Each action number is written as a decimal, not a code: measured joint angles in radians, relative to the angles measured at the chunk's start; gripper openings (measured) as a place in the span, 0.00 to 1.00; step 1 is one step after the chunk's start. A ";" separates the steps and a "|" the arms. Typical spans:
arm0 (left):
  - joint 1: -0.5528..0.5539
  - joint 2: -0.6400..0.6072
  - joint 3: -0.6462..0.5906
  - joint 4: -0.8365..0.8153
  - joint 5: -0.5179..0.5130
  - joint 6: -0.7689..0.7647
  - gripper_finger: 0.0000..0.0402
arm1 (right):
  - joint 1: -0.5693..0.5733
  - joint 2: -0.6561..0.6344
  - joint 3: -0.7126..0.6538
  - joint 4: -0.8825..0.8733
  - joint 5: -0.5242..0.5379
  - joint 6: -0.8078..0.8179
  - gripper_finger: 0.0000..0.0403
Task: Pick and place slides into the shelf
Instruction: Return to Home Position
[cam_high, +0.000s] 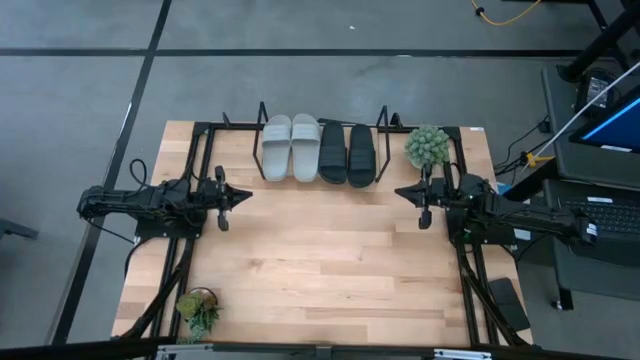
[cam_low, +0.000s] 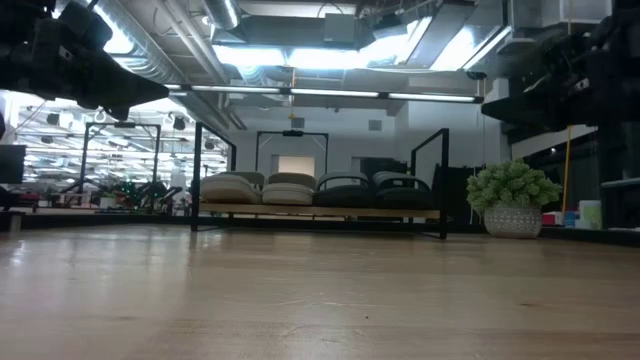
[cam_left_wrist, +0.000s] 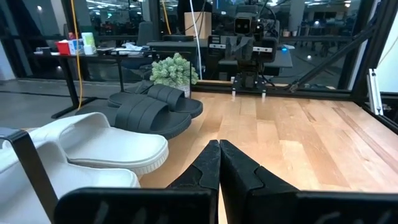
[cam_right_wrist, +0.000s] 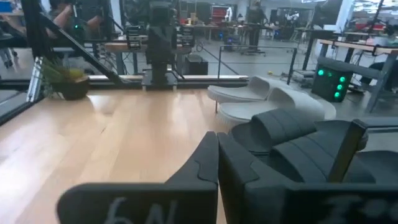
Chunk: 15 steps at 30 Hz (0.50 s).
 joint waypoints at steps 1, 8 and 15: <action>0.000 0.000 0.000 0.000 0.000 0.001 0.00 | 0.000 0.000 0.000 -0.003 0.002 -0.005 0.00; 0.000 0.000 0.000 0.000 -0.001 0.009 0.00 | 0.007 0.000 0.000 -0.005 0.001 -0.049 0.01; 0.000 0.000 0.000 0.000 -0.001 0.009 0.00 | 0.007 0.000 0.000 -0.048 0.000 -0.013 0.01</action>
